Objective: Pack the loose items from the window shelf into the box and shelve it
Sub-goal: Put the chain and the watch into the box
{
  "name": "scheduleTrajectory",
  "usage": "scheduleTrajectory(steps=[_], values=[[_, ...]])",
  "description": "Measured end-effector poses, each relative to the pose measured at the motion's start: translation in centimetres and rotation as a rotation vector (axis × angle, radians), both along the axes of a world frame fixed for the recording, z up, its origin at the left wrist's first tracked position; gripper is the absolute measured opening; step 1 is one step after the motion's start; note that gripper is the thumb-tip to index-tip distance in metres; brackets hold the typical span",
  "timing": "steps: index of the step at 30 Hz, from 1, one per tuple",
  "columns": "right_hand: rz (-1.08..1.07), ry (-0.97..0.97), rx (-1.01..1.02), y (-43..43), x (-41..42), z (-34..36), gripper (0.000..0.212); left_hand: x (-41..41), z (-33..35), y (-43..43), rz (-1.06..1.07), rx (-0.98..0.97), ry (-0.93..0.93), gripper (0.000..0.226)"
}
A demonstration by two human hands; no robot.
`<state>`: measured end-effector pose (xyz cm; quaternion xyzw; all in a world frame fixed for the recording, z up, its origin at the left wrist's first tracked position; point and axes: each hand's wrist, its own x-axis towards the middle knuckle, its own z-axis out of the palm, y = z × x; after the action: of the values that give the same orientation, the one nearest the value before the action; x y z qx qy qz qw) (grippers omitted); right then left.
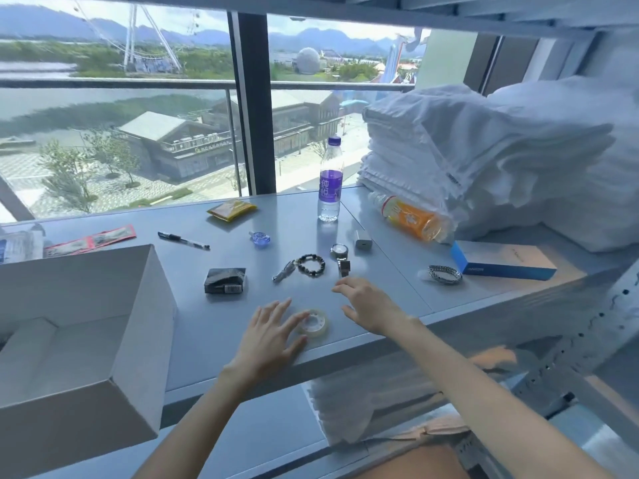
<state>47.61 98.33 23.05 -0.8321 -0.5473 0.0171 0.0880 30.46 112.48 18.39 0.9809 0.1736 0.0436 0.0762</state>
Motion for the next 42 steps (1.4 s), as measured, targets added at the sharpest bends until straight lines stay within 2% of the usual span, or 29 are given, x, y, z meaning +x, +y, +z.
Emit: scheduleTrajectory(steps=[6,9,11,15,18,22,26,29,32,36,39,42], values=[[0.042,-0.133,0.025,6.1,2.9,-0.3,0.041,1.3,0.5,2.4,0.041,-0.012,0.03,0.085],[0.018,-0.171,-0.104,8.0,3.6,-1.4,0.043,1.3,0.5,3.0,0.061,-0.014,0.023,0.088],[0.018,-0.164,-0.115,8.5,3.9,-2.1,0.043,1.3,0.5,3.3,0.065,-0.025,0.009,0.087],[0.174,-0.358,0.14,7.0,4.8,-3.0,0.024,1.8,0.6,3.9,0.05,-0.033,-0.1,0.077],[0.276,-0.282,0.263,3.3,5.5,-4.0,0.02,3.1,0.5,3.3,-0.003,0.017,-0.182,0.062],[0.265,-0.18,0.315,-1.8,7.0,-4.5,0.019,5.9,0.5,0.5,-0.112,0.081,-0.264,0.05],[0.181,-0.072,0.314,-6.2,9.1,-4.3,0.01,8.8,-0.1,-2.7,-0.245,0.081,-0.257,0.044],[0.121,0.016,0.265,-9.0,10.8,-3.7,0.019,10.8,-0.8,-4.8,-0.319,0.082,-0.27,0.041],[0.061,0.078,0.23,-11.5,12.5,-2.7,0.016,12.1,-1.2,-6.6,-0.37,0.078,-0.264,0.039],[-0.221,0.0,0.379,-13.1,15.3,-1.1,0.017,13.5,-1.5,-7.4,-0.369,0.036,-0.268,0.038],[-0.397,-0.051,0.204,-13.4,17.2,-0.7,0.023,14.0,-1.6,-7.6,-0.355,0.008,-0.279,0.039],[-0.471,-0.014,0.08,-13.5,18.1,-0.9,0.026,14.3,-1.6,-7.6,-0.34,0.015,-0.286,0.039]])
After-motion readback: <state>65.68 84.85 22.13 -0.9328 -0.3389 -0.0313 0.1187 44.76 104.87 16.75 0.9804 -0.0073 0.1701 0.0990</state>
